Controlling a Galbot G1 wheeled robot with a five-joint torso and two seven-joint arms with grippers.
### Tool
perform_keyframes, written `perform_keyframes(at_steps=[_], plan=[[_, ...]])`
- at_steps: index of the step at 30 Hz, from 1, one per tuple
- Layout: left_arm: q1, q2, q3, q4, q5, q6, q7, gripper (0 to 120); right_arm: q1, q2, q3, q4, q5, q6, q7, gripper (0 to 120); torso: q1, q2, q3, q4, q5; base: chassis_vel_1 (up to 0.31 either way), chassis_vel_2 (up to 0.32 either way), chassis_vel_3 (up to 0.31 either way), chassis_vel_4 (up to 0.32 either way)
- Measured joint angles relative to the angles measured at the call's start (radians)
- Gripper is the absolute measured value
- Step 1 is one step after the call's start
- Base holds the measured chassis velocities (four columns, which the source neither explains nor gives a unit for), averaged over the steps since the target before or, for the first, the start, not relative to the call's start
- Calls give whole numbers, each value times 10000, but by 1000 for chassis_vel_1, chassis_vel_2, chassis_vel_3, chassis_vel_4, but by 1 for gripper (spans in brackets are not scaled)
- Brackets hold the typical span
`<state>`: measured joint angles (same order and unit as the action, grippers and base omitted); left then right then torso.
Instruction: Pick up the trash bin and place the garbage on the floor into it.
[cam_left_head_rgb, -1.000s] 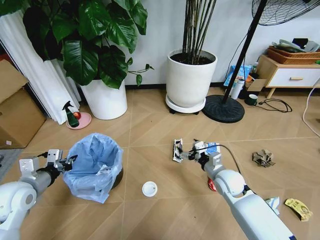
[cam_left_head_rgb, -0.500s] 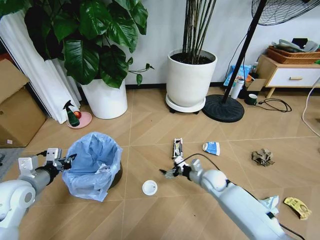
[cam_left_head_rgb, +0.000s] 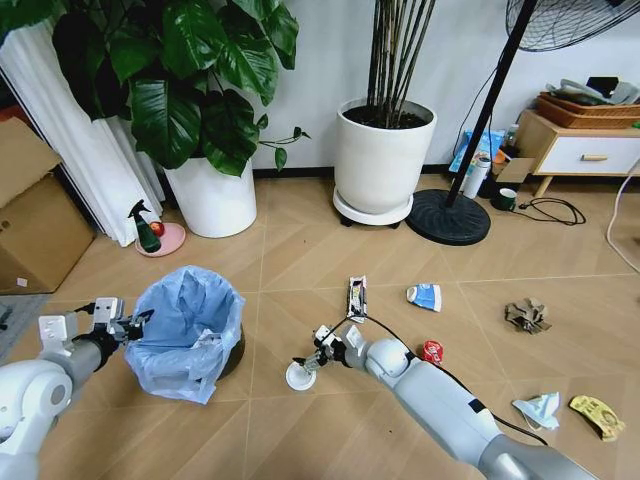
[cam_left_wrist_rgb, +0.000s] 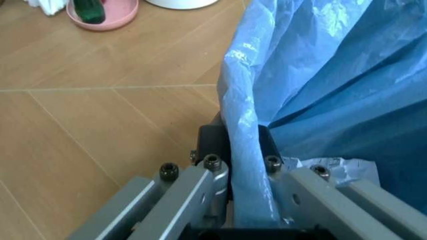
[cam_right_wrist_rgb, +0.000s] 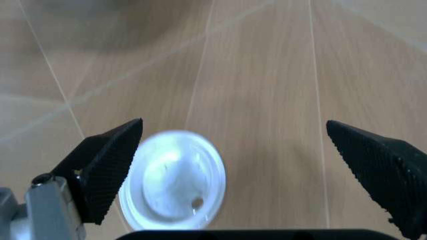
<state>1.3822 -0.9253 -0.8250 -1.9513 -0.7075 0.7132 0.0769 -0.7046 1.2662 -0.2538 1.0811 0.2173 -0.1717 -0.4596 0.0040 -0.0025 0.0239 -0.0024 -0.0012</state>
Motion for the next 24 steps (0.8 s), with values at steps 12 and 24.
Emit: perform_keyframes(at_steps=[12,24], plan=[[-84,28,84,23,-16,30,-4,0,-119,348,210,-929,-664,180,83,100,0,0,0,1,2,0,0,0,0],[-58,14,86,-3,-9,29,6,0,13,743,291,-1698,-941,468,179,100,0,0,0,2,2,0,0,0,0]])
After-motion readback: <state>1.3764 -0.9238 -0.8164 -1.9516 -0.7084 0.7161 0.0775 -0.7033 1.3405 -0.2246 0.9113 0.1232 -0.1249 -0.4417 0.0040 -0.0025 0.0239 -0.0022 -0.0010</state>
